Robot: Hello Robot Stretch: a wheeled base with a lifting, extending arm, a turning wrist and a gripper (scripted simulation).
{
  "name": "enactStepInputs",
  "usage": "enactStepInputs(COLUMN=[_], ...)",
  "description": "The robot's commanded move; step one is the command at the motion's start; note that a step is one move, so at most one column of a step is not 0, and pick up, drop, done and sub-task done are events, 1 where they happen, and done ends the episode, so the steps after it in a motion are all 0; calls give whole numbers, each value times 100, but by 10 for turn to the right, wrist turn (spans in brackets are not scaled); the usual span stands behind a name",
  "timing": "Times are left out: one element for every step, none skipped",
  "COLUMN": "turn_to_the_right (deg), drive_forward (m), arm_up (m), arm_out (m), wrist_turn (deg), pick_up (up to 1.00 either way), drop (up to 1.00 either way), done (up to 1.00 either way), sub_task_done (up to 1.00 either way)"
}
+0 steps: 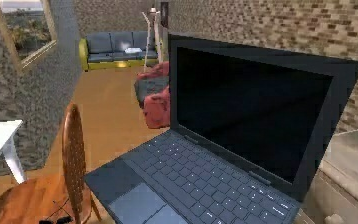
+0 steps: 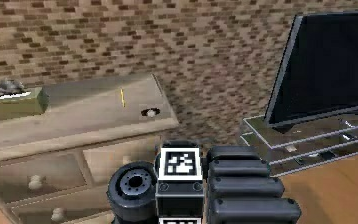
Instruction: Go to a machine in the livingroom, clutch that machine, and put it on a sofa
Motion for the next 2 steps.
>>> enactStepInputs(turn_to_the_right=[-150, 0], drive_forward=[0, 100], arm_up=[0, 0], arm_out=[0, 0], wrist_turn=[0, 0], pick_up=[0, 0], drop=[0, 0], done=[0, 0], sub_task_done=[0, 0])
